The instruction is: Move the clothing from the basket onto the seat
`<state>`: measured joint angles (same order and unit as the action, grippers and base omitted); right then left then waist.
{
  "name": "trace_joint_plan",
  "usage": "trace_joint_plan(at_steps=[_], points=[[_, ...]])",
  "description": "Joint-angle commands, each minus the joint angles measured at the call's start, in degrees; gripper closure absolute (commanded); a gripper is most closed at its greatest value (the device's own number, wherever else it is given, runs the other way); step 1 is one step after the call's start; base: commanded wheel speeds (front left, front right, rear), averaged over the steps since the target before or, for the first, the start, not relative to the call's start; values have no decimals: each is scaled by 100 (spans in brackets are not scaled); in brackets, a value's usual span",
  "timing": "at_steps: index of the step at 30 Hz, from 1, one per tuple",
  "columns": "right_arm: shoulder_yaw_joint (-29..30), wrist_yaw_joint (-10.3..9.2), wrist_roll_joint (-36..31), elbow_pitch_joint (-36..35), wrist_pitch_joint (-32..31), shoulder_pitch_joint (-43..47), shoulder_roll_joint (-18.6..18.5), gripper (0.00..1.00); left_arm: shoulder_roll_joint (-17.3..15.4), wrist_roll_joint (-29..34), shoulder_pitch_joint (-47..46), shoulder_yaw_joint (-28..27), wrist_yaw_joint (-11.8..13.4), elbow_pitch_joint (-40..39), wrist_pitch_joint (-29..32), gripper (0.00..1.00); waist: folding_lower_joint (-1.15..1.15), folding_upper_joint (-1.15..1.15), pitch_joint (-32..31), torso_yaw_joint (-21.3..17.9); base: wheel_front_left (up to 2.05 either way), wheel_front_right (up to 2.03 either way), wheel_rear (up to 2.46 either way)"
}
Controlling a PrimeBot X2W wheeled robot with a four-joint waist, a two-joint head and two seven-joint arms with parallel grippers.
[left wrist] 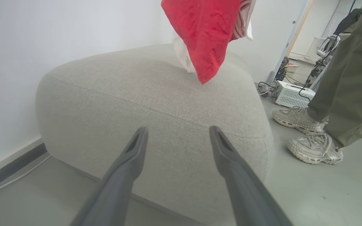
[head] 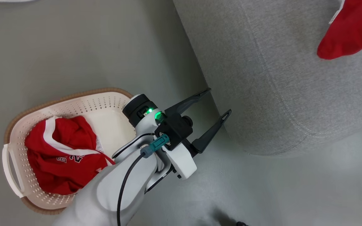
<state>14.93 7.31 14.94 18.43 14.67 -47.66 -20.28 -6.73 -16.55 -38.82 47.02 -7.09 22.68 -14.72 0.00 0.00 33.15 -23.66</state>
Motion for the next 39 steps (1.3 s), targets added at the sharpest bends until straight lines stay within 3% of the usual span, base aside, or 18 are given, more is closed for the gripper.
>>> trace_joint_plan(at_steps=[1, 8, 16, 22, 29, 39], points=[[36, 18, -55, -69, 33, -130, -234, 100, -13, 20, -165, -88, -39, -146, -28, 0, 0, 0, 274, 149, 0, 0, 0], [534, 18, -489, 728, 33, -1018, -690, 100, -79, 10, -271, -93, -39, -147, -28, 0, 0, 0, 736, 345, 0, 0, 0], [1907, 18, -1434, 1325, 33, -2019, -1349, 100, 5, 80, -284, -55, -39, -183, -28, 0, 0, 0, 1145, 724, 0, 0, 0], [2676, 18, -1903, 1650, 33, -2340, -1310, 100, 60, 82, -66, -198, -39, -192, -28, 0, 0, 0, 1309, 1113, 0, 0, 0], [2045, 18, -1774, 2336, 33, -2282, -632, 100, 125, 185, 71, -401, -39, -220, -28, 0, 0, 0, 1435, 1388, 0, 0, 0], [1344, 18, -1194, 3257, 33, -1637, -681, 97, 245, 116, 80, -392, -39, -259, -28, 0, 0, 0, 1339, 1630, 0, 0, 0]])
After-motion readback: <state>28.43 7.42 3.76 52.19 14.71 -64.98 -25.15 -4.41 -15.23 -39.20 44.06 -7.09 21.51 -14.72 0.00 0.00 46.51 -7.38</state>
